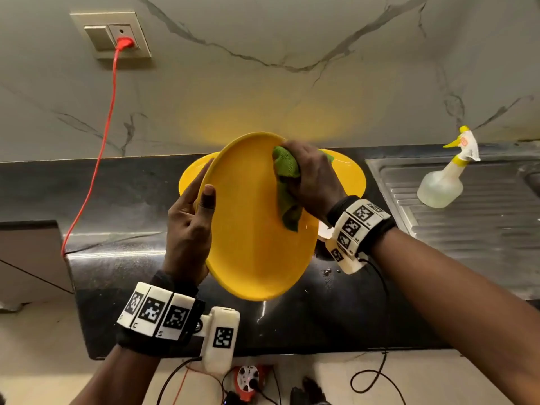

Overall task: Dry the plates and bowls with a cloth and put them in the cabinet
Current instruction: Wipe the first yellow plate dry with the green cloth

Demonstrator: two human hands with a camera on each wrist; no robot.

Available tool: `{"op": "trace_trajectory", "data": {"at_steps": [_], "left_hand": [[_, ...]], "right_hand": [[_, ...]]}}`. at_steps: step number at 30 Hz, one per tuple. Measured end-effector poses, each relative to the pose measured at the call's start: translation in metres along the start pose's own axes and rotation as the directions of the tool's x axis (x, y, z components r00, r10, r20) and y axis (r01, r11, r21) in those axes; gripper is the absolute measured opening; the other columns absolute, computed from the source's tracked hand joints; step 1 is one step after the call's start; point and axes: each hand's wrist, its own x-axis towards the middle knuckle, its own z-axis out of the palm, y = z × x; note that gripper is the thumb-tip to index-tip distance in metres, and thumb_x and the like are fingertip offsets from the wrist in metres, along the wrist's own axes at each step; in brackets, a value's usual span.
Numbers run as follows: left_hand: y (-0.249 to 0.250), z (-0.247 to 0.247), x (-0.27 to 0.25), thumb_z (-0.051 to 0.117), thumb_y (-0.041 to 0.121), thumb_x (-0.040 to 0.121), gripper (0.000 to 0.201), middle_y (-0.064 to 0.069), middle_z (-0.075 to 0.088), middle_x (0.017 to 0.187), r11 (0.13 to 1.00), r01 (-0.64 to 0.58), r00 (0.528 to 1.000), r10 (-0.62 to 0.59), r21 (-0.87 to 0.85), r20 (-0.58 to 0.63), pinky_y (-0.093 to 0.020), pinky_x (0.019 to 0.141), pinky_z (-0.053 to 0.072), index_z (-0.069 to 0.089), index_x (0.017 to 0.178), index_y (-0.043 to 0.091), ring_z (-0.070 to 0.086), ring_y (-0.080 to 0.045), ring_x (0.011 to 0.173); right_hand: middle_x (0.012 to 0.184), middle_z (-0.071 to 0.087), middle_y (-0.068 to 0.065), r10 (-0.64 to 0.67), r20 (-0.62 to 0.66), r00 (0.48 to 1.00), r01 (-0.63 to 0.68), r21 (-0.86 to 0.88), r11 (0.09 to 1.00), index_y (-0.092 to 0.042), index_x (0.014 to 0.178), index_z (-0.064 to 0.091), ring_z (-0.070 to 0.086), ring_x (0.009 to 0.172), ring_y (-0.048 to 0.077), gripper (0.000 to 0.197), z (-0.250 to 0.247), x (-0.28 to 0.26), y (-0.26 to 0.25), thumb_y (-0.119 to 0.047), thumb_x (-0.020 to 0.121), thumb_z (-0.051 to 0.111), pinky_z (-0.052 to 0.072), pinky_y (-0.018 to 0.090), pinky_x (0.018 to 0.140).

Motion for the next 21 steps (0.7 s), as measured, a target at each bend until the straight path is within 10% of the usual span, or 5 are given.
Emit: {"op": "trace_trajectory", "data": {"at_steps": [13,17,21], "left_hand": [[0.003,0.0,0.0,0.043,0.024,0.103,0.039,0.015,0.063,0.13,0.995,-0.1,0.989,0.102,0.026,-0.108,-0.031,0.093,0.056,0.046,0.141,0.018,0.06,-0.015,0.123],[0.006,0.005,0.004,0.043,0.023,0.102,0.046,0.019,0.062,0.127,0.991,-0.13,0.979,0.134,0.036,-0.153,-0.018,0.091,0.051,0.04,0.147,0.012,0.058,-0.004,0.123],[0.004,0.008,0.001,0.052,0.039,0.1,0.054,0.002,0.058,0.14,0.992,-0.129,0.978,0.126,-0.01,-0.166,-0.037,0.102,0.05,0.044,0.147,0.013,0.055,-0.018,0.13]], "right_hand": [[0.127,0.052,0.009,0.301,0.235,0.924,-0.322,0.056,0.945,-0.018,0.138,0.041,0.052,0.109,0.025,0.064,0.03,-0.094,-0.009,-0.008,0.081,0.071,0.047,0.037,0.091],[0.121,0.053,0.008,0.17,0.257,0.952,-0.23,0.228,0.946,-0.012,0.131,0.045,0.055,0.103,0.023,0.061,0.041,-0.109,-0.052,-0.007,0.078,0.074,0.052,0.039,0.087],[0.114,0.056,0.009,0.006,0.179,0.984,-0.071,0.362,0.929,-0.005,0.124,0.051,0.056,0.09,0.018,0.058,0.052,-0.099,-0.09,-0.014,0.076,0.082,0.047,0.014,0.073]]}}
